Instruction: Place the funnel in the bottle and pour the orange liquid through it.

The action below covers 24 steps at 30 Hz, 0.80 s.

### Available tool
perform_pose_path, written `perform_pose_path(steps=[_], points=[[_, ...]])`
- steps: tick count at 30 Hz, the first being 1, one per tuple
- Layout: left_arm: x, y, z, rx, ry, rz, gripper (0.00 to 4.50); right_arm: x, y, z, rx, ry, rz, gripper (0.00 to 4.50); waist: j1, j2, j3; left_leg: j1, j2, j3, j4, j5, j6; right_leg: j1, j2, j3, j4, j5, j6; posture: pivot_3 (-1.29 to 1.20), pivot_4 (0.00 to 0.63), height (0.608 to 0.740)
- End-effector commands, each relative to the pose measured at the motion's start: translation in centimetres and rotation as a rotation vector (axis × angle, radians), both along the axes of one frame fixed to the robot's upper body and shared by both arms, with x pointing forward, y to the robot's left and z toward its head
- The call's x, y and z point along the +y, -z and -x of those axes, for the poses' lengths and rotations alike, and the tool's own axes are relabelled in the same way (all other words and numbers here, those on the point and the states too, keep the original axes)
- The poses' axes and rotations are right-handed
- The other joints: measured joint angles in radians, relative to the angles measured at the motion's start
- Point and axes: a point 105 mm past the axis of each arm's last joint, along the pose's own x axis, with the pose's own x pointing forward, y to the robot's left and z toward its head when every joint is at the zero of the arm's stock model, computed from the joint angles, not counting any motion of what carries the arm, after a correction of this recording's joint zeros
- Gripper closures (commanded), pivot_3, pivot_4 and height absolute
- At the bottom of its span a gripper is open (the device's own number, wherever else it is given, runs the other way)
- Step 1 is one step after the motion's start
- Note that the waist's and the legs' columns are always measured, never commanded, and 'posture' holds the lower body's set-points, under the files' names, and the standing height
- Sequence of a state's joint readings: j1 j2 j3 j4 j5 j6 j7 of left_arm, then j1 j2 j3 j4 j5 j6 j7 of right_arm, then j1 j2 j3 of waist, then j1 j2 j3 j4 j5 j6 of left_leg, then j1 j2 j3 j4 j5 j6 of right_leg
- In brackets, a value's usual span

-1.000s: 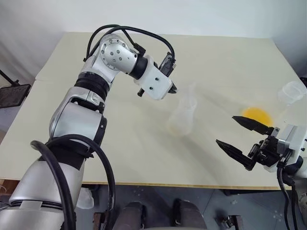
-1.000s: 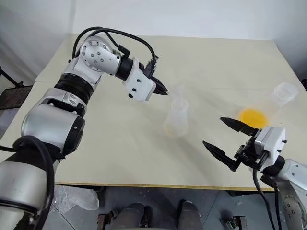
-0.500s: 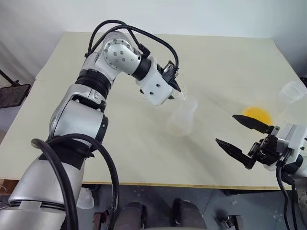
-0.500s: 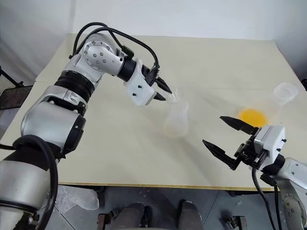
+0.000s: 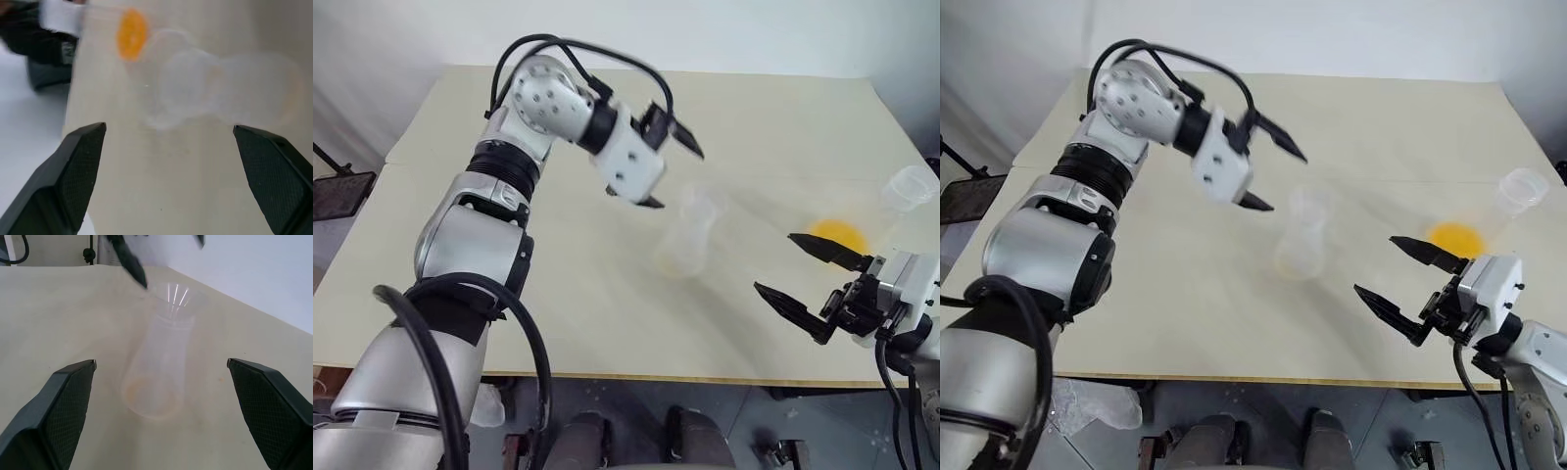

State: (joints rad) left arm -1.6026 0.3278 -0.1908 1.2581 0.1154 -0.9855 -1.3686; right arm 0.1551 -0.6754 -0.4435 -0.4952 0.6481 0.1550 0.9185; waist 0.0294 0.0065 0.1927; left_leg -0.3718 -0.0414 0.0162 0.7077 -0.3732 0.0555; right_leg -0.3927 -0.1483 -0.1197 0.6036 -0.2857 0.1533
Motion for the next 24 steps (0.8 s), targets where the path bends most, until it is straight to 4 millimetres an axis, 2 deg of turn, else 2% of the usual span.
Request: perform_pose_path(steps=[1, 7, 10, 12, 16, 19, 24], points=[[1.6, -0.8, 0.0, 0.157, -0.009, 0.134, 0.06, -1.2, -0.7, 0.5, -0.032, 0.072, -0.006, 0.00, -0.001, 0.000, 0.000, 0.000, 0.000, 0.000, 0.000, 0.000, 0.000, 0.000, 0.000, 0.000, 0.001, 0.000, 0.000, 0.00, 0.150, 0.740], [4.7, 0.4, -0.6, 0.502, -0.072, 0.436, 0.06, -2.7, -0.3, 0.9, -0.039, 0.275, -0.054, 0.00, -0.006, 0.002, -0.001, 0.001, 0.001, -0.001, 0.002, 0.000, 0.000, 0.000, 0.000, 0.000, 0.004, 0.000, 0.000, 0.00, 0.150, 0.740], [7.3, 2.4, -0.4, 0.677, -0.161, 0.555, 0.06, -4.1, -0.5, 0.7, -0.073, 0.451, -0.097, 0.00, -0.007, 0.003, -0.001, 0.000, 0.001, -0.002, 0.006, 0.000, 0.000, -0.001, 0.000, 0.002, 0.007, 0.000, 0.000, 0.00, 0.150, 0.740], [8.7, 4.5, 0.0, 0.780, -0.233, 0.585, 0.06, -4.8, -0.4, 0.6, -0.068, 0.557, -0.111, 0.00, -0.009, 0.004, -0.002, 0.001, 0.001, -0.003, 0.006, -0.001, -0.001, -0.001, 0.000, 0.004, 0.008, 0.000, 0.000, 0.00, 0.150, 0.740], [9.6, 6.9, 1.0, 0.872, -0.305, 0.623, 0.06, -5.5, -0.2, 0.6, -0.071, 0.670, -0.120, 0.00, 0.000, 0.004, -0.003, 0.001, 0.000, -0.004, 0.008, -0.001, -0.001, 0.000, 0.000, 0.007, 0.010, 0.000, 0.000, 0.00, 0.150, 0.740], [10.3, 10.2, 2.2, 0.983, -0.375, 0.661, 0.06, -6.4, 0.2, 1.2, -0.064, 0.806, -0.119, 0.00, 0.002, 0.006, -0.003, 0.001, -0.002, -0.007, 0.009, -0.001, -0.001, 0.001, 0.000, 0.011, 0.010, 0.000, 0.000, 0.00, 0.150, 0.740], [9.8, 13.4, 4.2, 1.054, -0.403, 0.713, 0.06, -7.4, 1.1, 2.5, -0.005, 0.967, -0.132, 0.00, -0.002, 0.008, -0.005, 0.002, -0.002, -0.007, 0.007, -0.001, -0.002, 0.000, 0.001, 0.013, 0.011, 0.000, -0.001, 0.00, 0.150, 0.740]])
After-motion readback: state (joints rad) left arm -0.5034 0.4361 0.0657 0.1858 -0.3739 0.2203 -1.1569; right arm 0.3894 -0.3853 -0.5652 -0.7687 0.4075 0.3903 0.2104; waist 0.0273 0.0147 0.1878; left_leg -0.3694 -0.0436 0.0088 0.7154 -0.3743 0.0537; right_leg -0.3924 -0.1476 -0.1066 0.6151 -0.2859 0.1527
